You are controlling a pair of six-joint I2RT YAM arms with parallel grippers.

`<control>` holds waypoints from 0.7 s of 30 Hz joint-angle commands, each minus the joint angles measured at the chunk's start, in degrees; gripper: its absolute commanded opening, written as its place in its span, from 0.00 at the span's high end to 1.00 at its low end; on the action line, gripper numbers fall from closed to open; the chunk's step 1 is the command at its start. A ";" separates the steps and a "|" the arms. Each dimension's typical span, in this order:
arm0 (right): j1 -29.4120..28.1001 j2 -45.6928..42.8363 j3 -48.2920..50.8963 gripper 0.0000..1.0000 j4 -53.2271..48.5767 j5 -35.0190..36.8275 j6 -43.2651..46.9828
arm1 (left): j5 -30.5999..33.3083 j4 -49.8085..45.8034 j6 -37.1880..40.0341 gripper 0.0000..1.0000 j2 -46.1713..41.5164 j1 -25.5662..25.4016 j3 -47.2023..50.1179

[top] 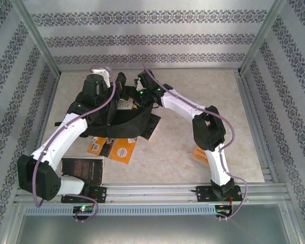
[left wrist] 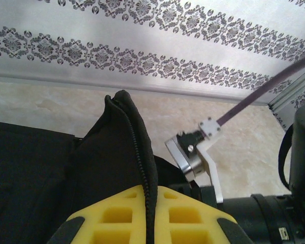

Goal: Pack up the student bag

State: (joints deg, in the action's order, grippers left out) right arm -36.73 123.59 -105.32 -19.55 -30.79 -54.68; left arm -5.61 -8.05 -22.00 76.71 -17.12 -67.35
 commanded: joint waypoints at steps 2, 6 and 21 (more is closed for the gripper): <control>-0.01 -5.10 2.46 0.22 -5.29 3.55 10.33 | -0.50 5.09 -1.47 1.00 0.63 1.46 -0.46; 0.23 -9.90 5.55 0.16 -8.10 8.18 15.99 | -0.89 4.79 -1.94 1.00 1.38 1.70 -0.13; 1.66 -34.97 31.68 0.14 -13.06 40.95 24.16 | -15.49 2.04 -6.33 0.94 6.49 -0.16 1.12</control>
State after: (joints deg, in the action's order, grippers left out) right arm -35.99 93.06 -79.57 -30.22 -4.25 -32.40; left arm -13.47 -7.20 -25.78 81.71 -16.29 -67.18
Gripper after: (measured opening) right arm 0.854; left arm 0.087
